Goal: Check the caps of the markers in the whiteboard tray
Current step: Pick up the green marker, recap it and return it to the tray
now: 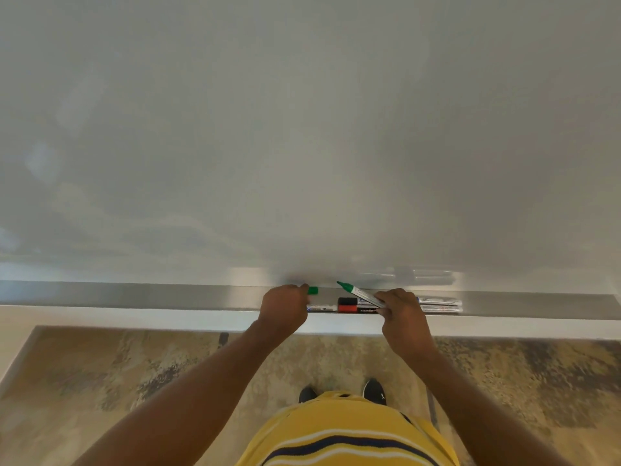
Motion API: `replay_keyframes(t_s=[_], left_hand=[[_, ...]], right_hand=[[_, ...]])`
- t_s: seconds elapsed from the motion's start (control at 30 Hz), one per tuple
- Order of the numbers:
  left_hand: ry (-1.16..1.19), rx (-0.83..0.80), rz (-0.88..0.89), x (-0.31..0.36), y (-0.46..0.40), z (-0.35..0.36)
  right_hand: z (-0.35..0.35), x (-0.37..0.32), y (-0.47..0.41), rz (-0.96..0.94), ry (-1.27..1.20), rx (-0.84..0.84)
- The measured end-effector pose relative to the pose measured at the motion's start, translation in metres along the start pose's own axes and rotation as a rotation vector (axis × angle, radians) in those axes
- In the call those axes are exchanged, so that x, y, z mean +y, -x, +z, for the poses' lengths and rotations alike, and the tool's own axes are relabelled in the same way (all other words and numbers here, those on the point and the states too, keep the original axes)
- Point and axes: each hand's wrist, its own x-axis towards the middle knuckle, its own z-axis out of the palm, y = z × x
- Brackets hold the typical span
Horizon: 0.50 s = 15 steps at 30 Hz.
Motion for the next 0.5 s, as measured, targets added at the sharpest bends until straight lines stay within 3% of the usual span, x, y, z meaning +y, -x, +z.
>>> replay_keyframes(t_s=[0.3, 0.4, 0.5], left_hand=[[-0.111, -0.098, -0.011, 0.018, -0.018, 0.004], [0.016, -0.055, -0.031, 0.019, -0.018, 0.000], [0.290, 0.008, -0.141, 0.024, -0.010, -0.008]], right_hand=[[-0.003, 0.009, 0.007, 0.036, -0.019, -0.012], [-0.005, 0.011, 0.008, 0.038, -0.024, -0.014], [-0.011, 0.008, 0.007, 0.028, -0.085, -0.024]])
